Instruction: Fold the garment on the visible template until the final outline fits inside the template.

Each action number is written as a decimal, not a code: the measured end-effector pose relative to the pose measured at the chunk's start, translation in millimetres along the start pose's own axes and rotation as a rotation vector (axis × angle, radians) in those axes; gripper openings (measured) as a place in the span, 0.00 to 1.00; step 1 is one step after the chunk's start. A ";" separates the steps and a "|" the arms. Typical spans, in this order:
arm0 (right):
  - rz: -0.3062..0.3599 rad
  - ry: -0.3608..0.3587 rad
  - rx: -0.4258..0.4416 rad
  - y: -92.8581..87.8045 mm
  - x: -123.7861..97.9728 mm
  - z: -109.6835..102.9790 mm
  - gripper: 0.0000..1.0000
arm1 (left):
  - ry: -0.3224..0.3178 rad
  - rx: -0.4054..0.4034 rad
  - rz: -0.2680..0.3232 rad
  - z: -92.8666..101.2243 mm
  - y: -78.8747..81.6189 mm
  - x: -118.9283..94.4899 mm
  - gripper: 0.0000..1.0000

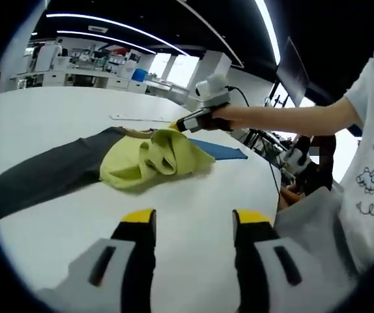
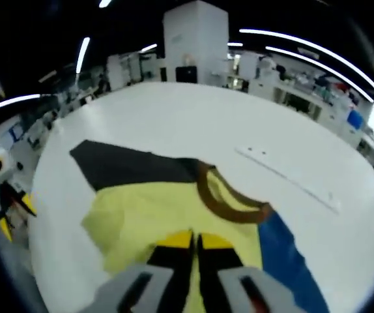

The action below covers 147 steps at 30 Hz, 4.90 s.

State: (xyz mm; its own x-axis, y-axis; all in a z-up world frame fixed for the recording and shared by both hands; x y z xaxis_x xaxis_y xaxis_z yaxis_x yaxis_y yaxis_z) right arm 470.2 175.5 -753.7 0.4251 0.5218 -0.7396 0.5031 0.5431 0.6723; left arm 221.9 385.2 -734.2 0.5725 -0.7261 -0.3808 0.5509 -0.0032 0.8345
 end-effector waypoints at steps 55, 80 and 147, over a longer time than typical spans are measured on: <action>0.168 0.132 0.012 -35.1 -77.9 -35.5 0.98 | -0.016 0.008 -0.009 -5.9 14.4 23.5 0.53; 0.133 0.152 0.035 -87.6 -113.0 -56.9 0.99 | 0.108 0.033 -0.014 -63.7 75.4 106.2 0.23; 0.130 0.153 0.089 -98.7 -64.3 -91.7 0.43 | 0.260 -0.121 0.043 -78.8 68.3 28.1 0.00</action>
State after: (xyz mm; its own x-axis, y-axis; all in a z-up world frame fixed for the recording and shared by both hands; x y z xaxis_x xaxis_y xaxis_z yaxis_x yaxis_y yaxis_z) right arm 324.2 148.6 -769.6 0.3748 0.6814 -0.6286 0.5185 0.4081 0.7515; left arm 323.4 418.8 -719.3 0.7249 -0.5229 -0.4484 0.5824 0.1176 0.8043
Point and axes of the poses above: the point that each gripper's makers call its tool centre point, and the gripper's own axes: x roughly forward along the fingers, z roughly to its right, y roughly out of its top, the point moved 7 cm from there along -x, roughly backward along the fingers, and after that the axes turned 1 degree about -z, right-handed, at the moved point
